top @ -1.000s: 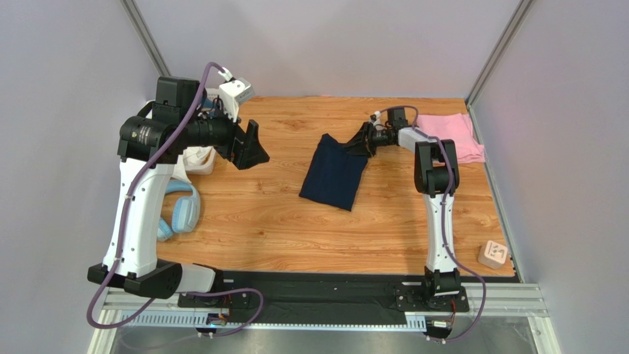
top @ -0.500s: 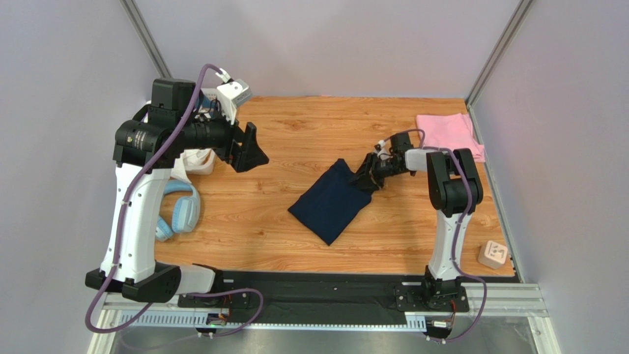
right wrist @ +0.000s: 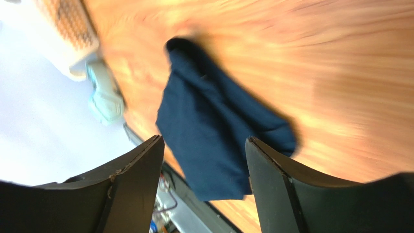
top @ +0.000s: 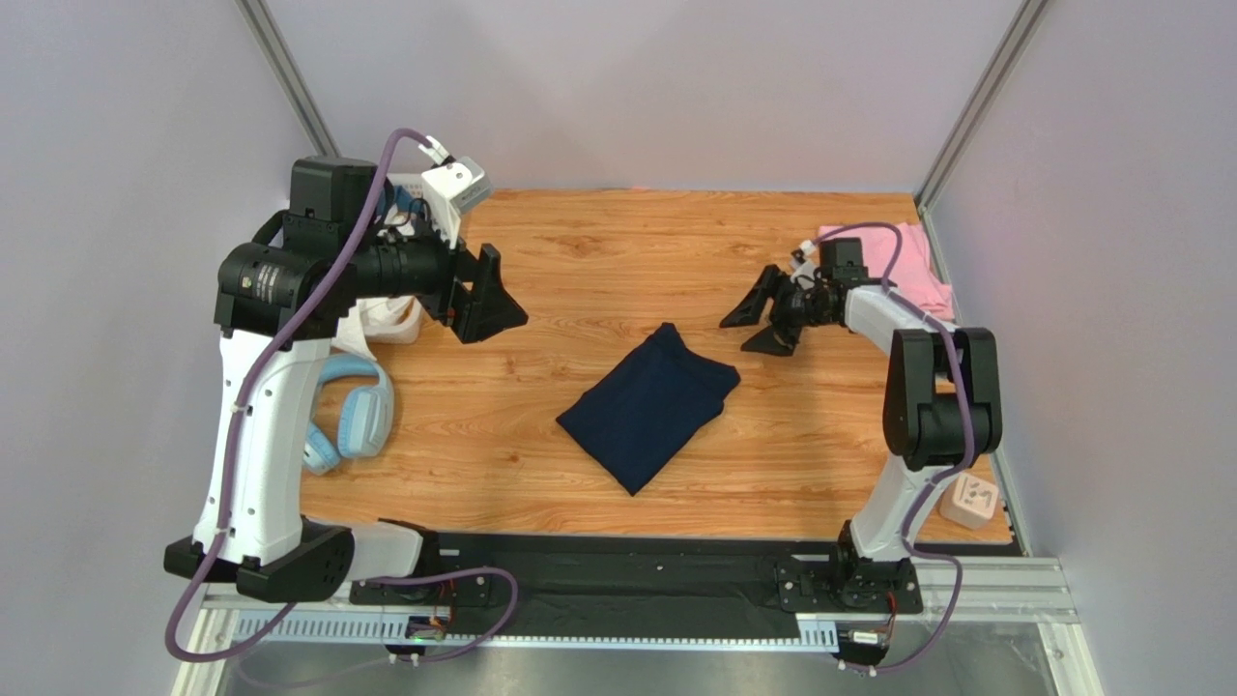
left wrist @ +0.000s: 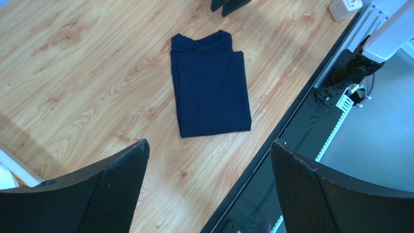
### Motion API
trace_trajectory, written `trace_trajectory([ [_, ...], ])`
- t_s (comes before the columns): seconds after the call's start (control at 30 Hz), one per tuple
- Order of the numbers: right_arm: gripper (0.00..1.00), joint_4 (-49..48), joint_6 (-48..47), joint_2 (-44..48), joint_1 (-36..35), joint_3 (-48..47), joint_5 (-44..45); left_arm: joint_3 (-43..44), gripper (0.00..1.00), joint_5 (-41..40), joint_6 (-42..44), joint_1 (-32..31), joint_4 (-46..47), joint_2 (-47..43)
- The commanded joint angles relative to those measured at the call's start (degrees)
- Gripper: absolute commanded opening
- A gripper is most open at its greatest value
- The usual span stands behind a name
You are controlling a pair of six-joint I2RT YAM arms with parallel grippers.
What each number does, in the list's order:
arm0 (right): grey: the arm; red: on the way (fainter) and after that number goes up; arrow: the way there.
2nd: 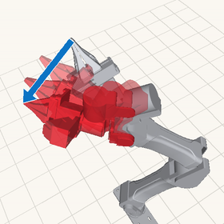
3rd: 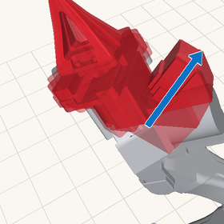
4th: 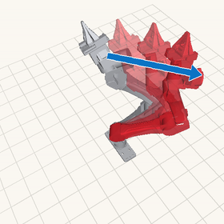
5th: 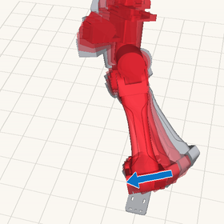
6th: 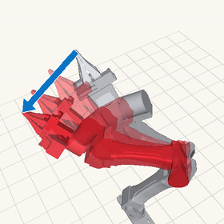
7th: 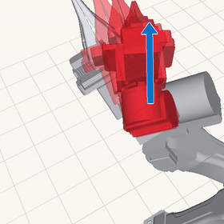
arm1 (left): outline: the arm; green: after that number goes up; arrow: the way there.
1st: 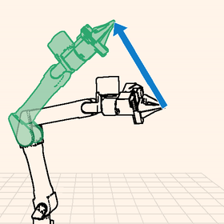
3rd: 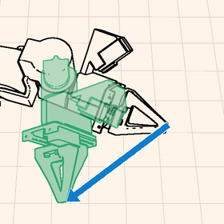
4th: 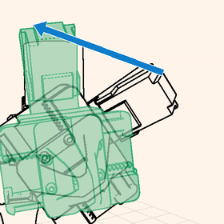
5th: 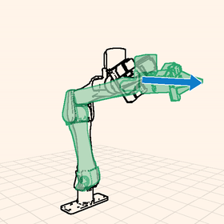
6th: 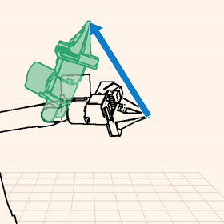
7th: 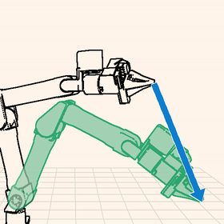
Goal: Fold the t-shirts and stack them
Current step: Put the neatly folded tshirt into the corner of the board with the right arm
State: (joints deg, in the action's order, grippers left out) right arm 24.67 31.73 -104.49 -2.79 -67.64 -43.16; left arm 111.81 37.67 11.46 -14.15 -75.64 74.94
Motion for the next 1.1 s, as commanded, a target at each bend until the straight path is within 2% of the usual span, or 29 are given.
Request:
trace_trajectory([
  [0.0,0.68,2.5,-3.0,-0.4,4.1,2.9,4.0,2.0,1.0,1.6,0.3,0.3,-0.2,-0.8],
  [0.3,0.66,0.0,-3.1,-7.3,5.5,5.1,0.7,2.0,1.0,2.8,-0.9,0.3,0.5,-0.6],
  [0.53,0.66,-7.3,0.6,-12.0,4.1,8.1,-8.7,1.6,1.0,3.5,-1.6,0.3,1.1,-0.5],
  [0.73,0.72,-9.1,0.7,-9.4,1.1,13.2,-7.3,1.9,1.0,3.5,-2.1,0.3,1.3,-0.5],
  [0.9,0.71,-10.7,0.6,-6.3,0.1,18.3,-6.7,1.8,1.0,3.5,-2.2,0.3,1.3,-0.7],
  [1.07,0.71,-10.8,0.8,-3.8,-1.6,19.5,-7.0,2.0,1.0,3.7,-2.4,0.3,1.4,-0.7],
])
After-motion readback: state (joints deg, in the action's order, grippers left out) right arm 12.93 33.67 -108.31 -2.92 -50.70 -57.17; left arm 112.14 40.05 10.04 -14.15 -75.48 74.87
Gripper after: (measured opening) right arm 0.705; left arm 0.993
